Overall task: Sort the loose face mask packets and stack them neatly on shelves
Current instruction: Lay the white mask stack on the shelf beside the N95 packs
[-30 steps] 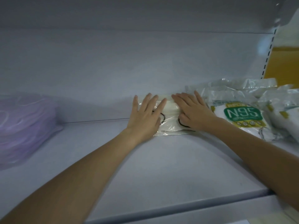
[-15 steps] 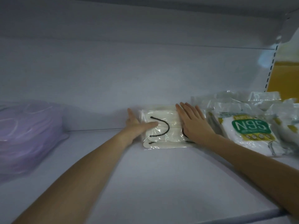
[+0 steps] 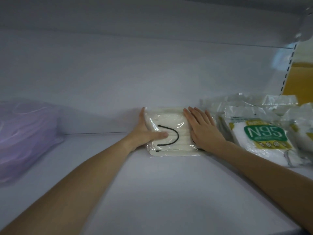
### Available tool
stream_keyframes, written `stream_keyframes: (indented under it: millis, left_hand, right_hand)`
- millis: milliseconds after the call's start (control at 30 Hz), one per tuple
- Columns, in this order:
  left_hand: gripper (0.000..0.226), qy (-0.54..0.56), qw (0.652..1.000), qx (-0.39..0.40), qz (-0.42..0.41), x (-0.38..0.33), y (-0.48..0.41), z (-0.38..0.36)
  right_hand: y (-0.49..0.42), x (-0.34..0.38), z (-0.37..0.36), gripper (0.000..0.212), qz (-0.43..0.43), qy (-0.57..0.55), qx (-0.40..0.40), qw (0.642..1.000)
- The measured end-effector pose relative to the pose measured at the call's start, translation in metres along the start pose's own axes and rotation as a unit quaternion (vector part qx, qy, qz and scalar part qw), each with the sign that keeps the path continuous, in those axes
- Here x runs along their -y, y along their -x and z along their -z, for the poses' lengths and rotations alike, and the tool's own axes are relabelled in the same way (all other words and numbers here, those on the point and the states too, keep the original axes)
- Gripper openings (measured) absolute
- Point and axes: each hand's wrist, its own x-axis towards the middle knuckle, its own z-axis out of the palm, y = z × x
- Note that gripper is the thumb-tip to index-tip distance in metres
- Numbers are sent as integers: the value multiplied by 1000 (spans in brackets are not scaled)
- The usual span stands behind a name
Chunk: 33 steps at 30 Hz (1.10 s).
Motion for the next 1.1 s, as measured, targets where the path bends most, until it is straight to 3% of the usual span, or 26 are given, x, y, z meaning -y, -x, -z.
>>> stream_keyframes:
  millis: [100, 200, 333, 533, 733, 933, 1033, 1100]
  left_hand:
    - [99, 21, 1000, -8, -18, -3, 1, -3]
    - [96, 109, 994, -18, 7, -7, 1, -6]
    - [66, 178, 984, 3, 22, -12, 4, -3]
    - [72, 153, 986, 39, 48, -18, 10, -3]
    - [113, 203, 978, -5, 53, -20, 18, -1]
    - [63, 161, 986, -9, 30, -19, 18, -1]
    - [69, 155, 988, -9, 25, -19, 18, 0]
    - [75, 163, 986, -2, 25, -20, 21, 2]
  right_hand:
    - [1, 0, 2, 58, -15, -12, -2, 1000]
    - [0, -2, 5, 60, -28, -42, -14, 999]
    - [-4, -4, 10, 59, -23, -119, -18, 993]
    - [-4, -10, 7, 52, -48, -194, 95, 975]
    - [1, -8, 13, 55, -23, -179, 102, 978]
    - [-10, -4, 29, 60, 8, -136, 72, 988]
    - [-35, 3, 33, 61, -24, -116, 91, 989]
    - [-37, 9, 26, 62, -48, -106, 163, 980]
